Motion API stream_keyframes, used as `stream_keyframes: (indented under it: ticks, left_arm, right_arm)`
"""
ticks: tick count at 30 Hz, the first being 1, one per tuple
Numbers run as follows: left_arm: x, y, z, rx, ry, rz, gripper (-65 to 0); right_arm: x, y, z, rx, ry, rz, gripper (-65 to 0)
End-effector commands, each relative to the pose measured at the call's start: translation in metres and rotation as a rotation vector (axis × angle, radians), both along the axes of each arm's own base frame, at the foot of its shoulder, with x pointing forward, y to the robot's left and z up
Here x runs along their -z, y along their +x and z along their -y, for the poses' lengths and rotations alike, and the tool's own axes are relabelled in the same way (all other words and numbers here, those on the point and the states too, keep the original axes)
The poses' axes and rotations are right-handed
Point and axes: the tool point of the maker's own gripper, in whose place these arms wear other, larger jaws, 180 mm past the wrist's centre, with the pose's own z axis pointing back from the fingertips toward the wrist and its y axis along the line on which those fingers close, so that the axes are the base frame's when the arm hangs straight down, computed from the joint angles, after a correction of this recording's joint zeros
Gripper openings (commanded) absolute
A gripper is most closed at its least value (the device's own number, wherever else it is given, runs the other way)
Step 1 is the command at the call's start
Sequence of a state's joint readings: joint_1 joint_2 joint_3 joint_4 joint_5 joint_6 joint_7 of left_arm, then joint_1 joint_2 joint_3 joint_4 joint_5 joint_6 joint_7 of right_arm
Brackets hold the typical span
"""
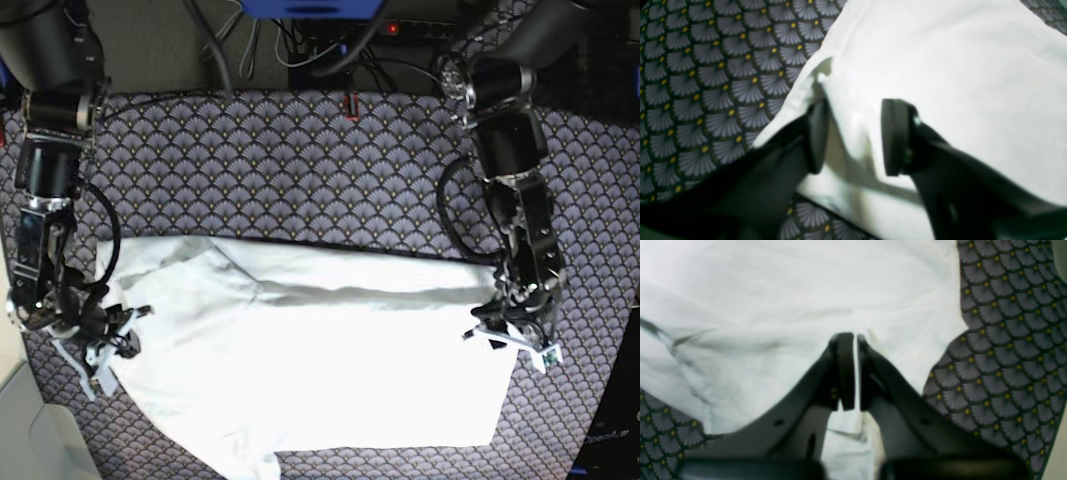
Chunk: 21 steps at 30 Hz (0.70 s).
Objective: Fold the T-shirt properly
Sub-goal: 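Hold the shirt edge with both grippers and lower it to the cloth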
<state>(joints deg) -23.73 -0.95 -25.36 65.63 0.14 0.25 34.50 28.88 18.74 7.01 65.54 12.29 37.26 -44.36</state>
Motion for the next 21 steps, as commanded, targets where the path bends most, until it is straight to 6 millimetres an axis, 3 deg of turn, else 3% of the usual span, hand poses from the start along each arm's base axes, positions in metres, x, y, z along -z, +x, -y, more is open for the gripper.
stream_keyframes:
  ticks: [1,4,6,9,16,21]
  left_arm:
    - [-0.029,0.015,-0.004,0.001,0.020,0.078,-32.6]
    - [-0.034,0.009,-0.005,-0.002,0.034,0.096,-25.2]
    - [-0.043,0.005,-0.007,-0.005,0.049,0.122,-23.3]
    - [-0.040,-0.014,-0.012,-0.014,0.076,0.122,-23.2]
    - [-0.004,-0.049,-0.017,-0.016,0.097,0.046,-23.2]
    - [0.001,-0.053,-0.017,-0.016,0.097,0.034,-23.2]
  right_arm:
    - [-0.028,0.011,0.004,0.000,-0.001,0.082,-58.1]
    - [-0.030,0.002,0.002,-0.013,-0.023,0.099,-54.3]
    - [-0.030,-0.006,-0.001,-0.026,-0.039,0.111,-53.5]
    - [-0.026,-0.024,0.002,-0.019,-0.057,0.120,-53.5]
    - [-0.001,-0.063,0.016,0.025,-0.054,0.075,-53.5]
    - [0.017,-0.079,0.018,0.031,-0.054,0.027,-53.5]
